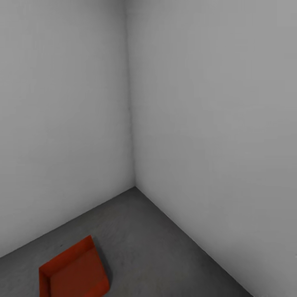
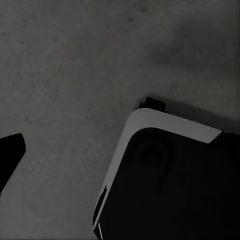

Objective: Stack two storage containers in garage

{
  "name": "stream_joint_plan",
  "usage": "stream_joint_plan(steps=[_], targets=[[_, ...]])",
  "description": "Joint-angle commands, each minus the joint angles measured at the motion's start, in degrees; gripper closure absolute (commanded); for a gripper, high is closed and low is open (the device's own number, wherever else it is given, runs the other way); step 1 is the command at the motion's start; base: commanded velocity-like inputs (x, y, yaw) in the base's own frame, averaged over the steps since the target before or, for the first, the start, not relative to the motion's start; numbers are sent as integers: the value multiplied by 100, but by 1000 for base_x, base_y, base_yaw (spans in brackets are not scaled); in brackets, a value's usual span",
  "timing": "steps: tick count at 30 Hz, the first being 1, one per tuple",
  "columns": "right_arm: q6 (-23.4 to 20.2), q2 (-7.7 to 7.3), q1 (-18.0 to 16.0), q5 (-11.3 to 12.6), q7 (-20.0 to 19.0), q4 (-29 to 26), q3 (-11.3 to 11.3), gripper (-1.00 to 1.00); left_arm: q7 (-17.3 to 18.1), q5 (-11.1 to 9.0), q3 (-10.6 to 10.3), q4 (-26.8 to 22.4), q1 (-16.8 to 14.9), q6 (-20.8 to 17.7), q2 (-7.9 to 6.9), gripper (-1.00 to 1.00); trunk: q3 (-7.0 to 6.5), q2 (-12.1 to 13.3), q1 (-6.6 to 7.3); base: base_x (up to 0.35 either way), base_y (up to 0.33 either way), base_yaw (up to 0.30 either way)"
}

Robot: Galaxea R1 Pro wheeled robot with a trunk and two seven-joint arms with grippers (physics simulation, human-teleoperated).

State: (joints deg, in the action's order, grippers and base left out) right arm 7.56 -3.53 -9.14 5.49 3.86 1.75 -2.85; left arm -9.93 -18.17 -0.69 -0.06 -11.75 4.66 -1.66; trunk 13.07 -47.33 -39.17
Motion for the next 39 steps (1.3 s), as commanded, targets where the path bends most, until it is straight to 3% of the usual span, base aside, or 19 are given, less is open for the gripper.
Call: stream_joint_plan(steps=[1,16,22,26,29,31,39], targets=[[36,1,-9,57,1,19,-32,-100,-9,-29,-10,1,-2,17,0,-100,1,-6,-1,0,0,-230],[35,-6,-9,65,1,19,-32,-100,-9,-29,-10,4,-2,17,-1,-100,-101,-6,-1,0,0,-227],[45,-7,-9,76,1,27,-23,-100,565,-17,-15,6,-2,-50,-36,-100,-140,-6,-1,0,8,-231],[52,-7,-9,271,-2,27,-23,-100,757,-19,-16,6,-2,-65,-49,-100,-166,-6,-1,0,55,-233],[63,-29,-9,648,-6,26,-23,-100,808,-20,-18,6,-2,-69,-52,-100,-185,-6,-1,0,38,-233],[65,-36,-9,744,-7,27,-23,-100,817,-20,-16,6,-2,-68,-53,-100,-198,-6,-1,0,14,-233],[65,-38,0,838,-8,27,-30,-100,826,-20,-18,6,-2,-62,-53,-100,-250,-6,-1,0,3,-233]])
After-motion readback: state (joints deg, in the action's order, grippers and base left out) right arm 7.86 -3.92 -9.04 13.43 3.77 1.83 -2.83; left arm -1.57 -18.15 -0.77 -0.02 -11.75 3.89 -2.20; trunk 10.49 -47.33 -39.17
